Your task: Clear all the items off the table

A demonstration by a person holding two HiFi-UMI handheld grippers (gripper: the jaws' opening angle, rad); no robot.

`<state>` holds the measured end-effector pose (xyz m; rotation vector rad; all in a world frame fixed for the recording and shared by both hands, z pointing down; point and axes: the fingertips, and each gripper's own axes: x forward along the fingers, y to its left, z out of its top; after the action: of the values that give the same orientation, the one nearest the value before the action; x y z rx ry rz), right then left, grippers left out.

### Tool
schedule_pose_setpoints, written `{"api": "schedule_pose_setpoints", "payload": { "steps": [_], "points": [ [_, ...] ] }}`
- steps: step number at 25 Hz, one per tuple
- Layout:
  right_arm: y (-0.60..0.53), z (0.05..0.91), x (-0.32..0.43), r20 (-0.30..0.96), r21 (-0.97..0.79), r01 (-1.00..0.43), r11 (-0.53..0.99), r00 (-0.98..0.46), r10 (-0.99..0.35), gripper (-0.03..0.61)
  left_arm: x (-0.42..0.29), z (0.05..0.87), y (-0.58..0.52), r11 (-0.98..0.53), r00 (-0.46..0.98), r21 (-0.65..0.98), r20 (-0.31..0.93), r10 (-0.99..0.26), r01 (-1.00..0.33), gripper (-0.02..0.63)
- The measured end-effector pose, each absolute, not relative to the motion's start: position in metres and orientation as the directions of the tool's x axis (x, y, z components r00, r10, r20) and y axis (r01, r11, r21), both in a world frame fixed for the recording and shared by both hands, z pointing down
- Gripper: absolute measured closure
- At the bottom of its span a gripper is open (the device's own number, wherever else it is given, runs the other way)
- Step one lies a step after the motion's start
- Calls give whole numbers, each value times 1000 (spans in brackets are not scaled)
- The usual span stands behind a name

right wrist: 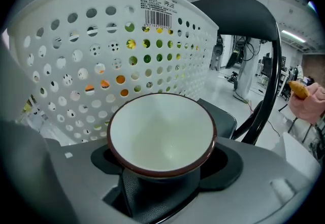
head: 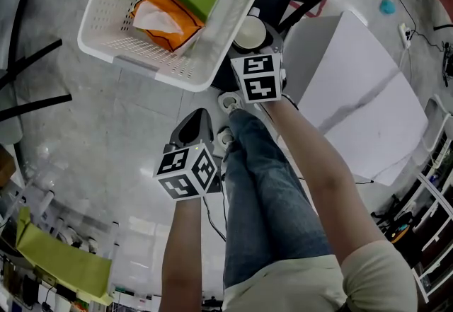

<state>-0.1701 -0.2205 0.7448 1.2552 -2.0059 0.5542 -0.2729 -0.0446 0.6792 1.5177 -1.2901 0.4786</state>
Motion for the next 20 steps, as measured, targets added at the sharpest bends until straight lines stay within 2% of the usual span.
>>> {"api": "schedule_pose_setpoints", "payload": {
  "steps": [17,20],
  "points": [
    [-224,755,-173,732,-43,-903,428,-320,-601,183,-261,684,-54,109,356,452,810,-466,-885,605],
    [-220,757,-177,736,-90,-896,434,-354,-578,158,-260,683,-55,103,357,450,809,-467,-887,605]
  ]
}}
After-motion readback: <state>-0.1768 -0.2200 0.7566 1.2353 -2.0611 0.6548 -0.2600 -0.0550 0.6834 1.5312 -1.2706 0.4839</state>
